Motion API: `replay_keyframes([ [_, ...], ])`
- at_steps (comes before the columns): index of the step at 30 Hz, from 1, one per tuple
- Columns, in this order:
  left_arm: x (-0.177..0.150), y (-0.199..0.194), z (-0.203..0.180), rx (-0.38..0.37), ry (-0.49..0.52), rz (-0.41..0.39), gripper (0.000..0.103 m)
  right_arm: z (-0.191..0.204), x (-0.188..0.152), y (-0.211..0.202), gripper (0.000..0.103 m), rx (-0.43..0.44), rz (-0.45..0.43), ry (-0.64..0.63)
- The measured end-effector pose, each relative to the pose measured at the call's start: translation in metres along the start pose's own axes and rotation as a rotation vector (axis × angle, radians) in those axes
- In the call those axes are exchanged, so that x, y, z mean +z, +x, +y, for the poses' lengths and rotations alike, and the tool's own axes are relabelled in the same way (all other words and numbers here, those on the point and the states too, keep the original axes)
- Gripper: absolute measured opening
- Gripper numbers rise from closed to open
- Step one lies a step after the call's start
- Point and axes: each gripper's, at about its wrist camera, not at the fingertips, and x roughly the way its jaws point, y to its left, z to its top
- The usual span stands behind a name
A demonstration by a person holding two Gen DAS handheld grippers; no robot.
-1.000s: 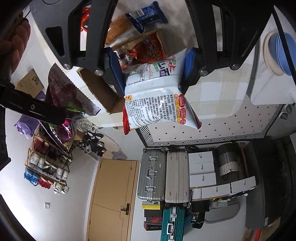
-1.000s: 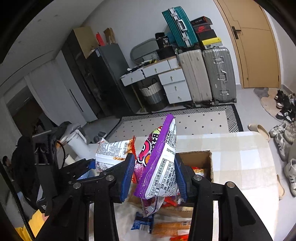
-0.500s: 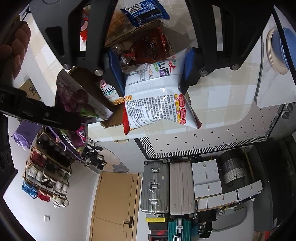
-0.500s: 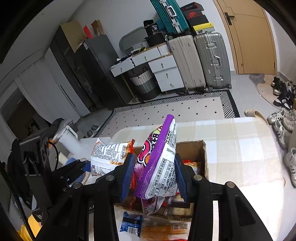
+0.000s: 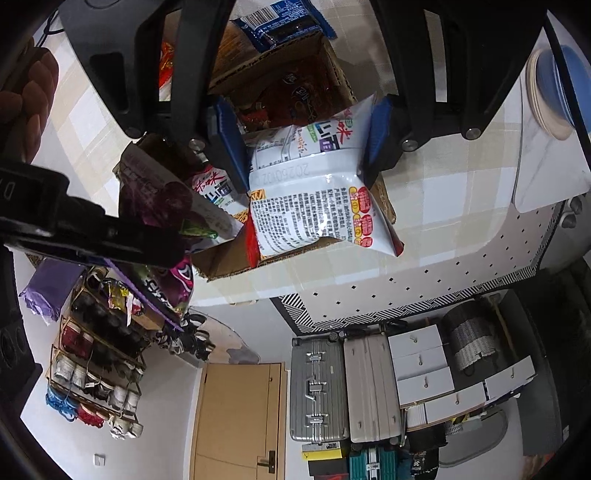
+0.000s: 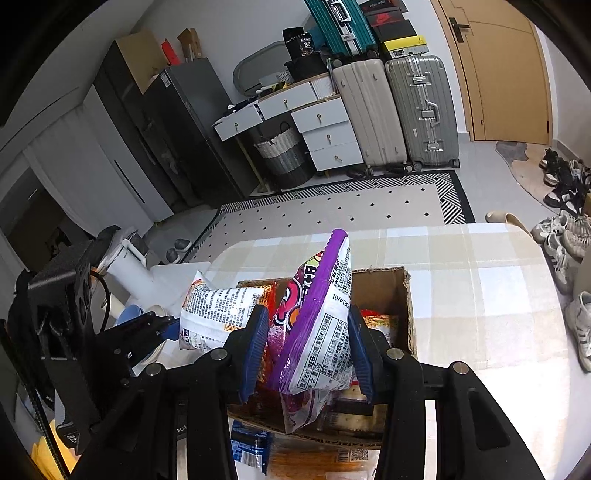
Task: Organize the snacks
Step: 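Open both grippers to drop the bags into the box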
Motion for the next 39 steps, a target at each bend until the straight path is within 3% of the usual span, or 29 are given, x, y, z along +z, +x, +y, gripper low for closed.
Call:
replay_keyframes([
  [7, -0.002, 0.014, -0.004, 0.004, 0.029, 0.023, 0.055, -0.003, 0.002, 0.007, 0.043, -0.016, 0.017, 0.003],
  [39, -0.031, -0.034, 0.002, 0.004, 0.005, -0.02, 0.055, 0.005, -0.005, 0.003, 0.045, -0.04, 0.014, -0.02],
])
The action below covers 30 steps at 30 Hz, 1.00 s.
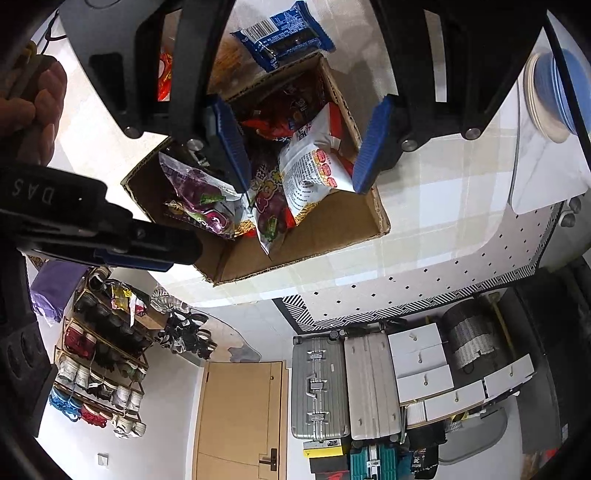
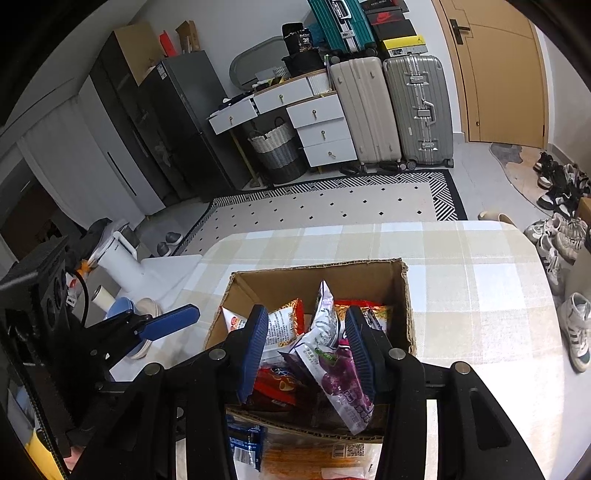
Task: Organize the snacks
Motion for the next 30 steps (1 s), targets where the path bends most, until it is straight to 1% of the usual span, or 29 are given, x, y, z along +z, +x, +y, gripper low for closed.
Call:
replay_keyframes([
  [4, -0.001, -0.005, 0.0, 0.001, -0.005, -0.005, 0.055, 0.003, 0.0, -0.005, 0.045, 0.005, -0.007, 0.004],
  [8, -0.002, -0.018, -0.001, 0.003, -0.011, -0.014, 0.055, 0.007, -0.003, -0.018, 0.045, 0.016, -0.02, 0.008],
  [13, -0.008, -0.048, -0.006, 0.001, -0.02, -0.046, 0.055, 0.02, -0.009, -0.048, 0.047, 0.032, -0.059, -0.006],
  [17, -0.014, -0.082, -0.012, -0.002, -0.02, -0.083, 0.061, 0.035, -0.016, -0.079, 0.048, 0.046, -0.097, -0.027],
  [19, -0.017, -0.101, -0.016, -0.008, -0.021, -0.104, 0.063, 0.043, -0.02, -0.097, 0.051, 0.052, -0.12, -0.038],
  [20, -0.019, -0.112, -0.017, -0.012, -0.024, -0.117, 0.066, 0.046, -0.023, -0.107, 0.055, 0.057, -0.135, -0.041],
  [21, -0.021, -0.121, -0.017, -0.015, -0.028, -0.129, 0.071, 0.049, -0.027, -0.118, 0.063, 0.063, -0.151, -0.044],
  [23, -0.027, -0.143, -0.02, -0.025, -0.033, -0.157, 0.076, 0.055, -0.036, -0.141, 0.069, 0.072, -0.187, -0.053],
  [26, -0.036, -0.175, -0.025, -0.026, -0.033, -0.192, 0.077, 0.063, -0.051, -0.166, 0.069, 0.073, -0.226, -0.073],
  [28, -0.044, -0.194, -0.03, -0.03, -0.035, -0.208, 0.078, 0.068, -0.063, -0.183, 0.073, 0.077, -0.254, -0.075],
  [30, -0.056, -0.216, -0.035, -0.047, -0.048, -0.231, 0.08, 0.071, -0.078, -0.202, 0.082, 0.073, -0.295, -0.07],
])
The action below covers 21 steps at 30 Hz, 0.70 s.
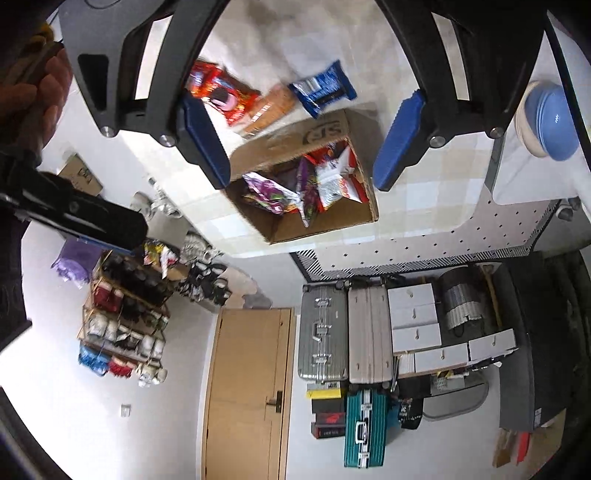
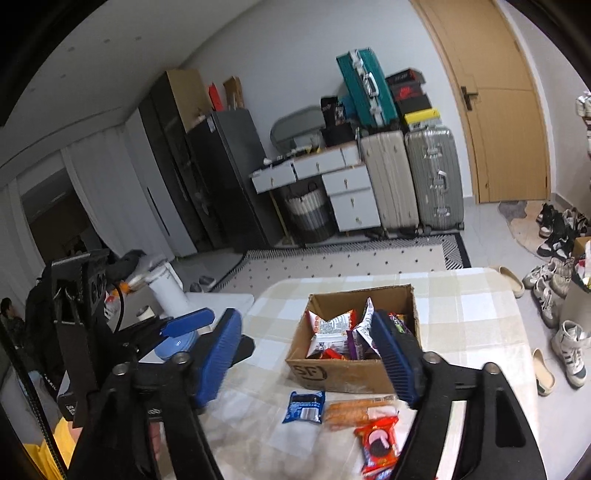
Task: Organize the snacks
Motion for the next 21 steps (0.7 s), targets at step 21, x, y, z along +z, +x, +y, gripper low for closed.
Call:
replay_keyframes([
  [21, -0.124, -0.136, -0.045, 0.055, -0.015, -0.126, 0.103, 0.048, -0.133, -0.125, 0.102, -0.023, -0.184, -0.156],
])
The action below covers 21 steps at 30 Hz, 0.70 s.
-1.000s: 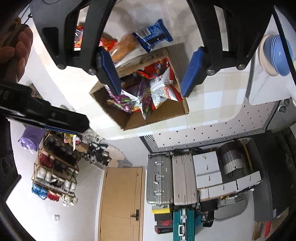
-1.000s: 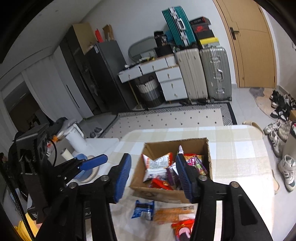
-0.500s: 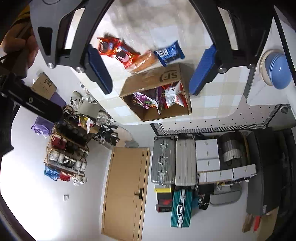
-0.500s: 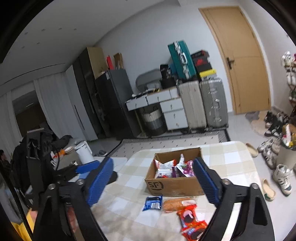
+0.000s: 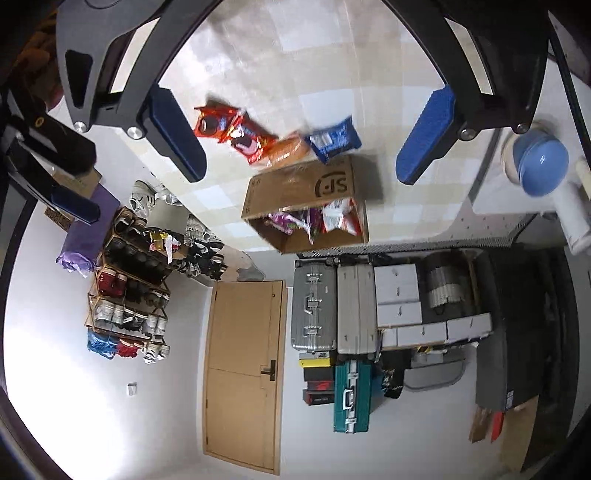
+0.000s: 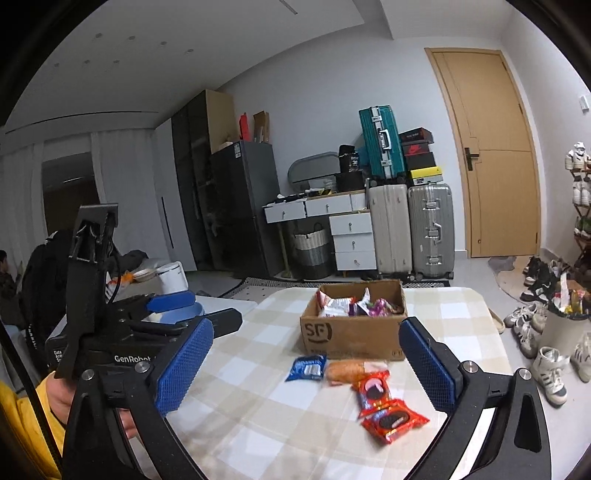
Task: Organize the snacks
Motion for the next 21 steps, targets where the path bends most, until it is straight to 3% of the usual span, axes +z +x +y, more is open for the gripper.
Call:
replay_keyframes([
  [7, -0.037, 0.022, 0.005, 0.031, 0.006, 0.077, 0.103, 0.006, -0.029, 0.003, 0.102, -0.004, 0.034, -0.019],
  [14, -0.041, 0.04, 0.023, 0.044, -0.05, 0.057, 0.103, 0.003, -0.038, 0.015, 0.102, -0.012, 0.056, 0.002],
  [21, -0.058, 0.055, 0.028, 0.043, -0.063, 0.121, 0.103, -0.003, -0.047, 0.025, 0.102, -0.015, 0.092, 0.026],
])
